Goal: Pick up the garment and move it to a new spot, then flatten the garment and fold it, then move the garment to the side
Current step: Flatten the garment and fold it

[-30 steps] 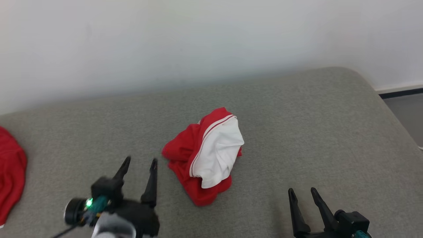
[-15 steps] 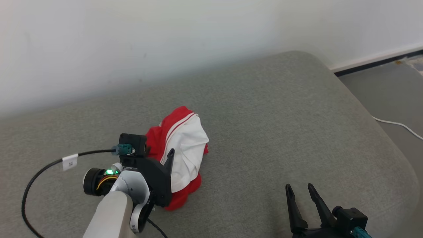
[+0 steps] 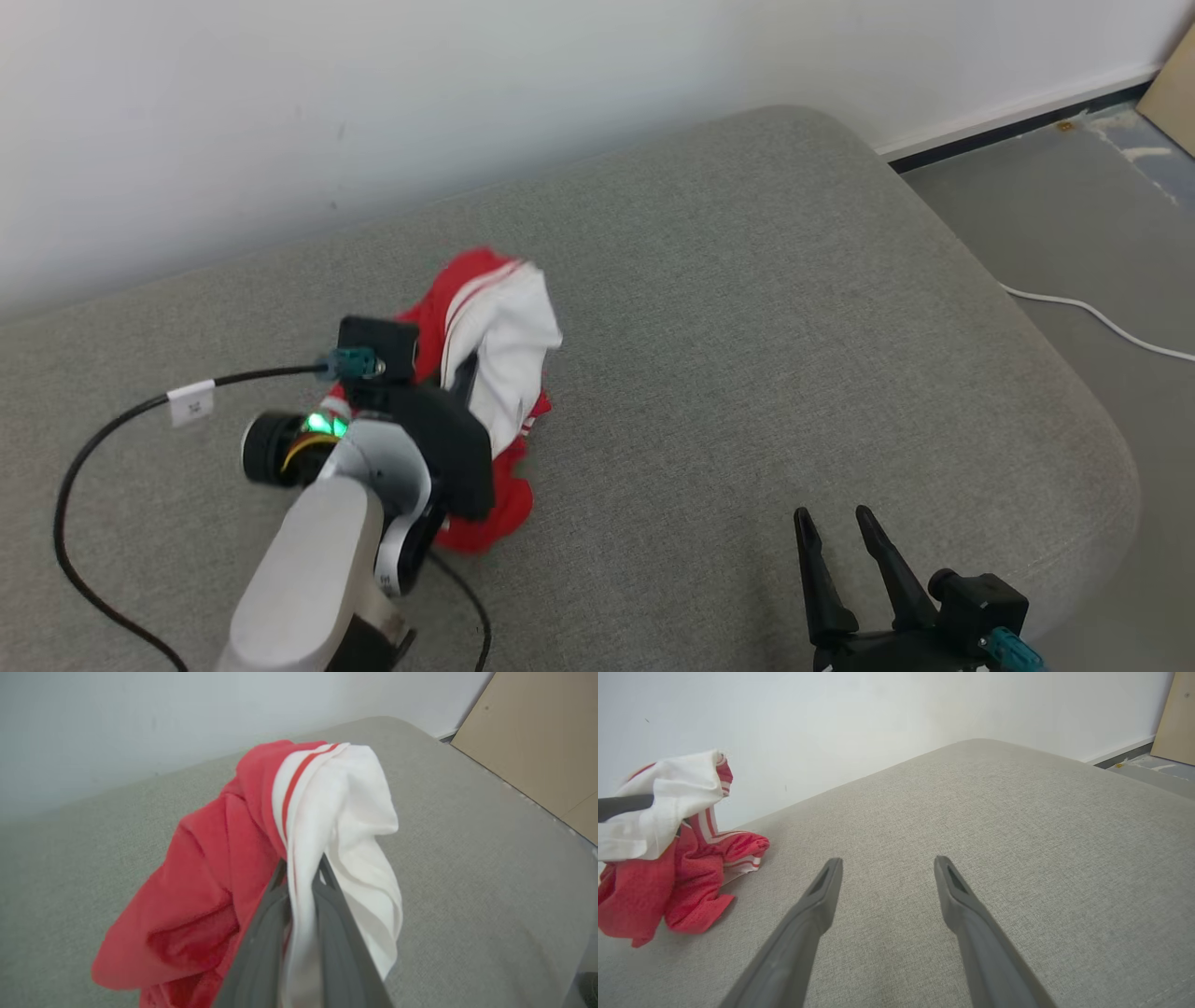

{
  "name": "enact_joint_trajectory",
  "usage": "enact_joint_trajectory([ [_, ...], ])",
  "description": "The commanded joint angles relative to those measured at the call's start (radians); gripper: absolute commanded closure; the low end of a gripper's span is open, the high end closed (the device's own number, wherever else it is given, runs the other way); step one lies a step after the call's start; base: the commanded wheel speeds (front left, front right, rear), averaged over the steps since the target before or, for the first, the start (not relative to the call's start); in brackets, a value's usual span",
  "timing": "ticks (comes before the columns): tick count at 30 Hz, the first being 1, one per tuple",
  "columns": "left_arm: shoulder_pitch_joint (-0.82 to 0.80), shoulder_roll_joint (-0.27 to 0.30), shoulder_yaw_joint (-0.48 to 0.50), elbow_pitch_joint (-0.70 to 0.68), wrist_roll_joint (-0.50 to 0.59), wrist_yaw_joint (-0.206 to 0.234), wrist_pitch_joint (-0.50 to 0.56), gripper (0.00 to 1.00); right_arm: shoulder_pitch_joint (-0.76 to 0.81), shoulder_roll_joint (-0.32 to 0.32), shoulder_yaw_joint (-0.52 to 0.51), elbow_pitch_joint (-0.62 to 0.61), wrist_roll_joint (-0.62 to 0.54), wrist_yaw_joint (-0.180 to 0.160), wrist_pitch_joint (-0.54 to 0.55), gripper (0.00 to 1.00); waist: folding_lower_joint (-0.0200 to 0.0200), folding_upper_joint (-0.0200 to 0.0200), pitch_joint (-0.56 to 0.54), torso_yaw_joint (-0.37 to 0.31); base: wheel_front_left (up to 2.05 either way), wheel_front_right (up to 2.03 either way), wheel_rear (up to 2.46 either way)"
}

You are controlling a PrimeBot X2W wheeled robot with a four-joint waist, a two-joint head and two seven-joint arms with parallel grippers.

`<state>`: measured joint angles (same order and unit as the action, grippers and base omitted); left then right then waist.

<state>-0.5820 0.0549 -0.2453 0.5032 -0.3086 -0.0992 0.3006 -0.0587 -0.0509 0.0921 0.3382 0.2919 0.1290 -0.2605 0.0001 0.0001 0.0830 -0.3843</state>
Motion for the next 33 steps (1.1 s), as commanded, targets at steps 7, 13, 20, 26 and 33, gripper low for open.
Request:
enact_joint_trajectory([
  [7, -0.155, -0.005, -0.121, -0.066, -0.247, -0.021, -0.248, 1.00, -0.013, 0.001, 0.012, 0.003, -0.008, 0.003, -0.006, 0.00, -0.0001, -0.0001, -0.012, -0.004, 0.00, 0.00, 0.00],
  [13, -0.234, -0.004, -0.222, -0.126, -0.494, -0.003, -0.458, 1.00, -0.006, 0.001, 0.009, 0.005, -0.017, 0.003, -0.006, 0.00, -0.0001, -0.0001, -0.021, 0.006, 0.00, 0.00, 0.00],
  [20, -0.145, -0.003, -0.309, -0.029, -0.633, 0.055, -0.549, 1.00, 0.004, 0.001, 0.003, -0.001, -0.025, 0.003, -0.006, 0.00, -0.0001, -0.0001, -0.018, 0.059, 0.00, 0.00, 0.00],
  [26, 0.023, 0.001, -0.290, 0.156, -0.652, 0.050, -0.565, 0.88, 0.000, 0.001, 0.015, -0.011, -0.023, 0.003, -0.006, 0.00, -0.0001, -0.0001, -0.007, 0.109, 0.00, 0.00, 0.00],
  [33, 0.106, 0.037, -0.195, 0.235, -0.610, 0.061, -0.566, 0.00, 0.005, 0.001, 0.004, -0.014, -0.021, 0.003, -0.006, 0.00, -0.0001, -0.0001, -0.004, 0.175, 0.00, 0.00, 0.00],
])
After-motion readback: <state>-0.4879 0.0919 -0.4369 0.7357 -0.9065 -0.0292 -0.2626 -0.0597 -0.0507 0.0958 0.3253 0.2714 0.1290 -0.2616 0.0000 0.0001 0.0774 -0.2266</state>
